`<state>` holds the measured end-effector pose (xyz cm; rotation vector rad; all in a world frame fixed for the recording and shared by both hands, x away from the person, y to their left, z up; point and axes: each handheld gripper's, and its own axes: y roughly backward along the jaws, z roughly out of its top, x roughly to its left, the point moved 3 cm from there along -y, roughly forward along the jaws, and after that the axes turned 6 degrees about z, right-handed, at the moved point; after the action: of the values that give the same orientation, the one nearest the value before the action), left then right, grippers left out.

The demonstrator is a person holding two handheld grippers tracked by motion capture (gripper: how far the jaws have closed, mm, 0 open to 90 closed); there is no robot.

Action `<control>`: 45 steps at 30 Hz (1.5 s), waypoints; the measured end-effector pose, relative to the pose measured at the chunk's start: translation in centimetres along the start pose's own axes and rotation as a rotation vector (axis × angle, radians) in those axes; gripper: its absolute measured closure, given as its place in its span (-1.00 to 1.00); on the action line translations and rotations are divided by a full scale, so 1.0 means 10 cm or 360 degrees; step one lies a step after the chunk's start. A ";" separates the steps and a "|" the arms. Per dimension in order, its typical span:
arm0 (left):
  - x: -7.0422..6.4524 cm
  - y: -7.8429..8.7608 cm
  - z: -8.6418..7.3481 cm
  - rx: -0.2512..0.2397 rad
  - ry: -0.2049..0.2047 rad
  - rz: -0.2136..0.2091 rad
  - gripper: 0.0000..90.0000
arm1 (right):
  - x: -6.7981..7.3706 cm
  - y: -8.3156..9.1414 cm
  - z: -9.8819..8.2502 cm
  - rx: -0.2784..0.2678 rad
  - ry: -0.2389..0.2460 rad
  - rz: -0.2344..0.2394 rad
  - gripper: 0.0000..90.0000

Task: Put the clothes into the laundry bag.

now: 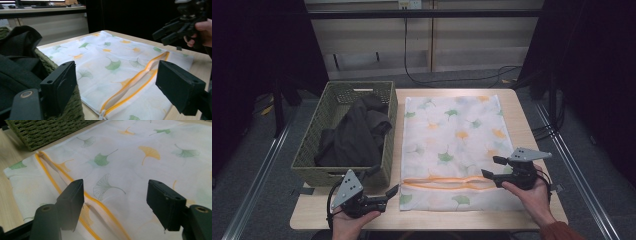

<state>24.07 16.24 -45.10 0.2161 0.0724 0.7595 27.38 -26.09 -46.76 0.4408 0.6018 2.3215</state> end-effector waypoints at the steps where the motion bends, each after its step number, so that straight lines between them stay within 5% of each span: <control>1: -0.01 0.00 0.00 -0.0003 -0.0003 -0.0007 -0.63 | 0.00 -0.02 0.02 0.0007 0.0009 0.0009 -0.18; 5: -0.03 0.00 0.00 -0.0013 0.0018 -0.0009 -0.63 | 0.03 -0.09 0.20 0.0023 0.0033 0.0105 -0.08; 11: -0.01 0.01 0.00 0.0009 -0.0008 -0.0013 -0.63 | 0.04 -0.30 0.41 0.0129 0.0052 0.0144 -0.16; 17: -0.01 0.02 0.00 0.0017 -0.0020 -0.0010 -0.63 | 0.00 -0.51 0.20 0.0268 0.0039 0.0196 -0.16; 23: 0.00 0.02 0.00 0.0032 -0.0030 -0.0004 -0.63 | -0.07 -0.51 -0.01 0.0405 0.0027 0.0187 -0.23; 30: 0.00 0.01 -0.01 0.0027 -0.0025 -0.0016 -0.63 | -0.03 -0.59 -0.12 0.0525 0.0102 0.0239 -0.17; 35: 0.01 0.02 -0.01 0.0034 -0.0005 0.0007 -0.63 | 0.08 -0.62 -0.17 0.0622 0.0225 0.0227 0.09; 45: 0.01 0.00 -0.02 0.0049 -0.0012 -0.0009 -0.63 | 0.07 -0.64 -0.13 0.0674 0.0233 0.0192 0.54</control>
<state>24.11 16.35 -45.26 0.2477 0.0776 0.7522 29.72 -21.82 -51.09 0.5131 1.1782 2.3509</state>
